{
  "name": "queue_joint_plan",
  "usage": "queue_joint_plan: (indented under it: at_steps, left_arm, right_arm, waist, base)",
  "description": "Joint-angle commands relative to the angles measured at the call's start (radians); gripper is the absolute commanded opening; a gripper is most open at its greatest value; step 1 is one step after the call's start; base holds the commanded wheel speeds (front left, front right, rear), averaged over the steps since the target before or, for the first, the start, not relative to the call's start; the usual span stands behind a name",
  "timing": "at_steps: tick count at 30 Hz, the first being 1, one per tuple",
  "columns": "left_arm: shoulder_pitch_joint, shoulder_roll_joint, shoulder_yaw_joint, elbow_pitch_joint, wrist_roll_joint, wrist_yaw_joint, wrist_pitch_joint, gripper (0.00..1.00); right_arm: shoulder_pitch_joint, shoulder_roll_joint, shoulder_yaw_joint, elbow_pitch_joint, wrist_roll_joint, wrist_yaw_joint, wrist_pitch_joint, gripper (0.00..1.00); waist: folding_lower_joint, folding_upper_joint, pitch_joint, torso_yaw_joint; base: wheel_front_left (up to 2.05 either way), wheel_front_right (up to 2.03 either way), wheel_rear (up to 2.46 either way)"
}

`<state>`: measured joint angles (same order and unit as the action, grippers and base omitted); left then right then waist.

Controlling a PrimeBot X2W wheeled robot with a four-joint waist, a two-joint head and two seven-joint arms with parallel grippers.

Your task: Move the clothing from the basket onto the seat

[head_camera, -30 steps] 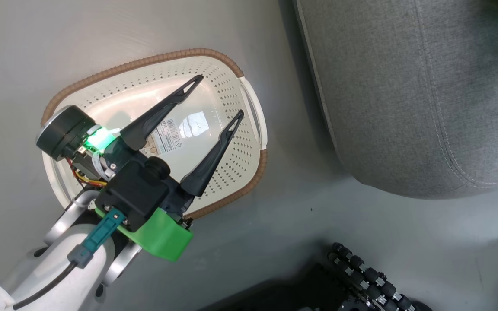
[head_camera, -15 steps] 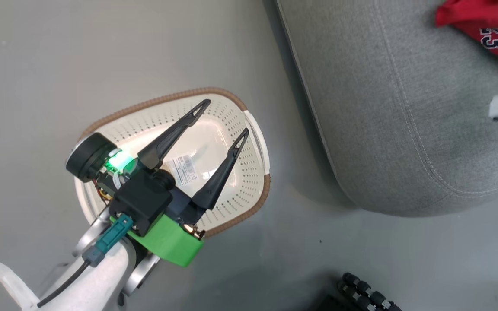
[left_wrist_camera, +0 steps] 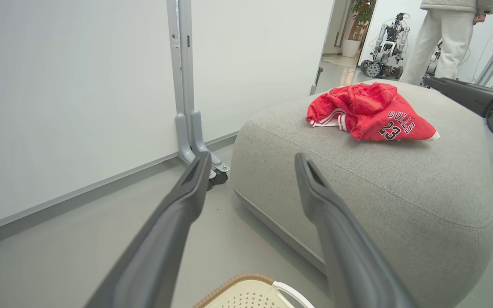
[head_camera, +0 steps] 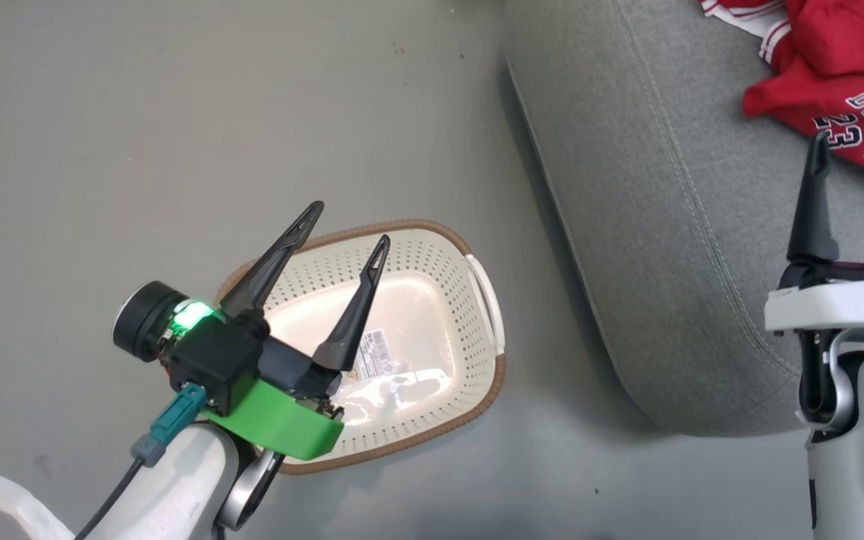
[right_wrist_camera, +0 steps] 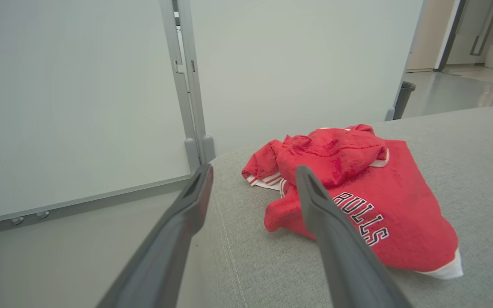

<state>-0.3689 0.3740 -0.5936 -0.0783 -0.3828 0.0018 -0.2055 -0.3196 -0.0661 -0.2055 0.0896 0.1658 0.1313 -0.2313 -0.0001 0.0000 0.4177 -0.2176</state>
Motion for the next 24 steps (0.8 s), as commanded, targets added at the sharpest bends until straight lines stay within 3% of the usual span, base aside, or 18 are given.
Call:
queue_joint_plan:
  at_steps: [1, 12, 24]
  left_arm:
    - [0.017, -0.002, 0.010, 0.012, -0.009, 0.012, -0.011, 1.00]
    - [0.077, -0.031, 0.129, 0.120, -0.050, 0.065, -0.058, 1.00]
    - [0.188, -0.081, 0.357, 0.171, -0.018, 0.019, -0.060, 1.00]
  right_arm:
    - [0.027, 0.005, 0.013, -0.020, -0.007, -0.001, 0.009, 1.00]
    - [0.129, 0.014, 0.131, -0.117, -0.008, -0.001, 0.076, 1.00]
    - [0.200, 0.014, 0.164, -0.141, -0.023, -0.001, 0.114, 1.00]
  waist:
    - [0.0001, 0.0000, -0.056, 0.055]
    - [0.0001, 0.0000, -0.132, 0.155]
    - [0.0001, 0.0000, -0.220, 0.236]
  base:
    - [0.00, 0.00, 0.00]
    - [0.00, 0.00, 0.00]
    - [0.00, 0.00, 0.00]
